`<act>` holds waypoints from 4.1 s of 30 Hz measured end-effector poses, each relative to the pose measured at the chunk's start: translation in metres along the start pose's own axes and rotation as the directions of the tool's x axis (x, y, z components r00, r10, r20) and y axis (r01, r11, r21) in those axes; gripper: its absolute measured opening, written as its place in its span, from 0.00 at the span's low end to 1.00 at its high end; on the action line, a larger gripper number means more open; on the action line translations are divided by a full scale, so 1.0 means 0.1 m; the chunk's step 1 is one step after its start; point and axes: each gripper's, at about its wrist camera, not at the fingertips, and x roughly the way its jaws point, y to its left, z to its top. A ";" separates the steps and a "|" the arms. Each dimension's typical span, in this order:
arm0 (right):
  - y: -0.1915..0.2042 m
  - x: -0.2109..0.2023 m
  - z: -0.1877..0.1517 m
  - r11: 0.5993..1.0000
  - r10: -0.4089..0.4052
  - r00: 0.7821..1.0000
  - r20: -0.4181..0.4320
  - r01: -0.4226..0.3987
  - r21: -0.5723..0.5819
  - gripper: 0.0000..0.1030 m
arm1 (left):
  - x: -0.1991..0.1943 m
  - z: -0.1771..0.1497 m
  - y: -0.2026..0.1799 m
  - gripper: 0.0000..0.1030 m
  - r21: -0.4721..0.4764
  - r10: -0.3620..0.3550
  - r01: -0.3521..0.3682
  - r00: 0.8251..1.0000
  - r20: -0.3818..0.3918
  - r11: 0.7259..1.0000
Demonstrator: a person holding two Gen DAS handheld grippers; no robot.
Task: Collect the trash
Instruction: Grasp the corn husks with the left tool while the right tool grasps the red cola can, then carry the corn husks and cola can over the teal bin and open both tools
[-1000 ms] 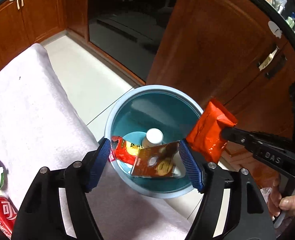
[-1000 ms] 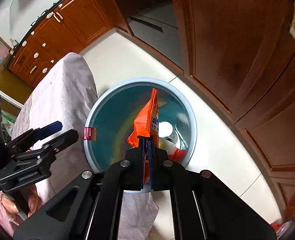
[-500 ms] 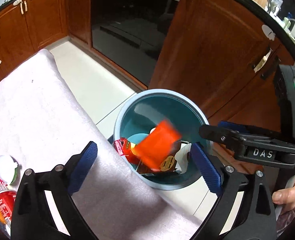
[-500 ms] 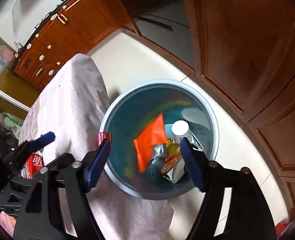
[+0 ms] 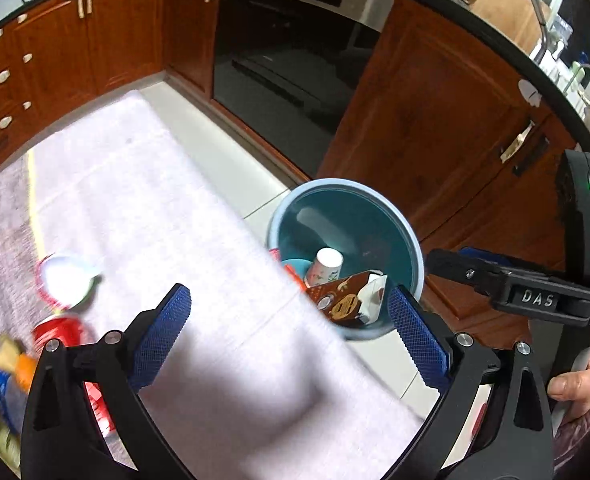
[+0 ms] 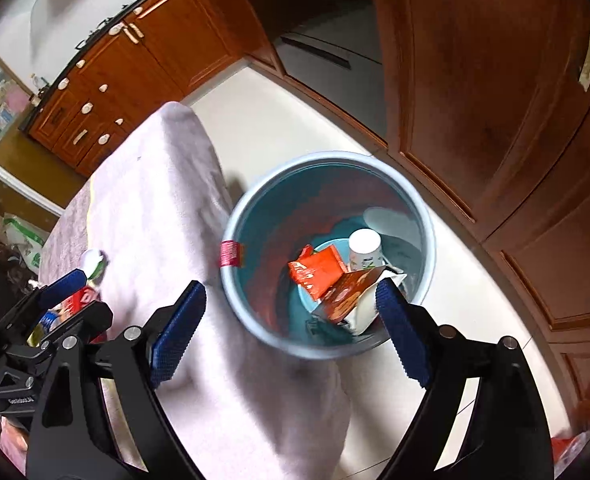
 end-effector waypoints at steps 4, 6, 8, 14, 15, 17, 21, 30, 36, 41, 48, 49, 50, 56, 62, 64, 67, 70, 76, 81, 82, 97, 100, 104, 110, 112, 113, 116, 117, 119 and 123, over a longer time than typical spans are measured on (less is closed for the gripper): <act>0.20 -0.12 -0.10 1.000 0.014 1.000 0.014 -0.014 -0.024 0.84 | -0.25 -0.15 0.17 0.96 -0.017 0.035 -0.035 0.999 0.012 0.999; 0.32 -0.16 -0.16 0.999 0.024 1.000 0.015 -0.023 -0.041 0.84 | -0.38 -0.23 0.28 0.96 -0.033 0.047 -0.047 0.999 0.022 0.998; 0.46 -0.18 -0.22 0.998 0.033 0.999 0.009 -0.032 -0.061 0.84 | -0.53 -0.32 0.41 0.96 -0.047 0.064 -0.062 0.997 0.034 0.997; 0.95 -0.16 -0.41 0.989 0.060 0.998 -0.023 -0.062 -0.131 0.84 | -0.92 -0.67 0.87 0.96 -0.085 0.161 -0.156 0.985 0.058 0.984; 1.03 -0.15 -0.44 0.988 0.064 0.998 -0.030 -0.067 -0.140 0.84 | -0.98 -0.72 0.96 0.96 -0.097 0.175 -0.169 0.983 0.059 0.981; 1.21 -0.10 -0.49 0.984 0.071 0.996 -0.049 -0.078 -0.162 0.84 | -1.13 -0.83 1.14 0.96 -0.120 0.198 -0.190 0.978 0.065 0.974; 1.58 0.00 -0.60 0.971 0.086 0.993 -0.085 -0.103 -0.214 0.84 | -1.36 -1.08 1.50 0.96 -0.171 0.251 -0.235 0.965 0.079 0.957; 2.13 0.19 -0.76 0.949 0.083 0.987 -0.141 -0.121 -0.292 0.84 | -1.54 -1.47 2.09 0.96 -0.301 0.261 -0.229 0.963 0.070 0.926; 2.30 0.44 -0.81 0.948 0.078 0.980 -0.185 -0.130 -0.291 0.84 | -1.37 -1.55 2.17 0.96 -0.291 0.253 -0.235 0.967 0.028 0.928; 2.43 0.70 -0.84 0.946 0.091 0.970 -0.224 -0.154 -0.285 0.84 | -1.25 -1.51 2.10 0.96 -0.237 0.260 -0.248 0.965 0.021 0.939; 2.62 0.95 -0.80 0.935 0.108 0.970 -0.216 -0.173 -0.309 0.79 | -1.18 -1.46 2.10 0.96 -0.223 0.255 -0.246 0.967 0.014 0.943; 2.64 0.98 -0.79 0.934 0.114 0.969 -0.221 -0.181 -0.308 0.76 | -1.16 -1.45 2.09 0.96 -0.219 0.257 -0.249 0.966 0.009 0.943; 2.65 1.01 -0.79 0.932 0.123 0.965 -0.232 -0.192 -0.306 0.68 | -1.14 -1.44 2.08 0.96 -0.215 0.257 -0.250 0.966 0.007 0.944; 2.67 1.03 -0.85 0.924 0.134 0.959 -0.251 -0.213 -0.318 0.54 | -1.07 -1.44 1.95 0.68 -0.150 0.277 -0.274 0.961 -0.002 0.950; 2.55 0.92 -0.90 0.923 0.139 0.957 -0.254 -0.218 -0.318 0.54 | -1.06 -1.47 1.82 0.35 -0.103 0.273 -0.273 0.962 -0.015 0.956; 2.52 0.87 -0.91 0.922 0.143 0.958 -0.250 -0.220 -0.318 0.54 | -1.12 -1.46 1.74 0.33 -0.086 0.252 -0.252 0.968 -0.006 0.964; 2.45 0.80 -0.93 0.923 0.152 0.957 -0.248 -0.227 -0.311 0.54 | -1.22 -1.41 1.64 0.31 -0.079 0.218 -0.216 0.976 0.011 0.973; 2.33 0.70 -0.93 0.928 0.169 0.957 -0.234 -0.235 -0.290 0.54 | -1.38 -1.32 1.59 0.31 -0.107 0.153 -0.148 0.987 0.040 0.983; 2.03 0.46 -0.90 0.939 0.188 0.964 -0.188 -0.233 -0.253 0.54 | -1.57 -1.11 1.54 0.31 -0.151 0.087 -0.073 0.992 0.087 0.986; 1.70 0.27 -0.83 0.952 0.200 0.969 -0.147 -0.228 -0.206 0.54 | -1.58 -0.93 1.33 0.31 -0.124 0.073 -0.061 0.992 0.101 0.990; 1.62 0.23 -0.82 0.955 0.201 0.970 -0.136 -0.225 -0.194 0.54 | -1.57 -0.87 1.25 0.31 -0.107 0.068 -0.057 0.992 0.105 0.993; 0.24 -0.22 -0.37 0.987 0.158 0.986 0.042 -0.159 0.017 0.54 | -0.89 -0.21 0.19 0.27 0.062 -0.008 0.004 0.998 0.065 0.998; -0.02 -0.17 -0.26 0.988 0.137 0.989 0.051 -0.140 0.063 0.54 | -0.69 -0.11 0.04 0.26 0.082 -0.022 0.019 0.999 0.038 0.996; -0.25 0.00 -0.14 0.989 0.115 0.993 0.031 -0.117 0.093 0.54 | -0.44 0.04 -0.12 0.24 0.106 -0.037 0.036 0.999 0.008 0.994; -0.41 0.34 0.03 0.988 0.098 0.995 -0.022 -0.095 0.120 0.55 | -0.09 0.25 -0.27 0.23 0.120 -0.062 0.065 0.998 -0.028 0.991; -0.45 0.42 0.06 0.988 0.094 0.995 -0.035 -0.089 0.130 0.56 | 0.01 0.32 -0.31 0.23 0.122 -0.071 0.075 0.997 -0.038 0.990; -0.48 0.46 0.07 0.986 0.100 0.994 -0.042 -0.093 0.139 0.60 | 0.04 0.34 -0.33 0.23 0.125 -0.075 0.080 0.996 -0.041 0.989; -0.54 0.49 0.11 0.987 0.082 0.996 -0.040 -0.075 0.140 0.65 | 0.16 0.43 -0.42 0.23 0.133 -0.085 0.090 0.995 -0.048 0.987; -0.56 0.48 0.11 0.987 0.079 0.996 -0.039 -0.073 0.140 0.66 | 0.20 0.45 -0.44 0.23 0.135 -0.090 0.096 0.995 -0.051 0.986; -0.61 0.46 0.11 0.987 0.072 0.997 -0.036 -0.066 0.148 0.70 | 0.24 0.48 -0.47 0.23 0.140 -0.094 0.101 0.994 -0.054 0.985; -0.70 0.42 0.10 0.985 0.058 0.998 -0.026 -0.053 0.162 0.77 | 0.35 0.49 -0.54 0.23 0.148 -0.102 0.111 0.992 -0.070 0.983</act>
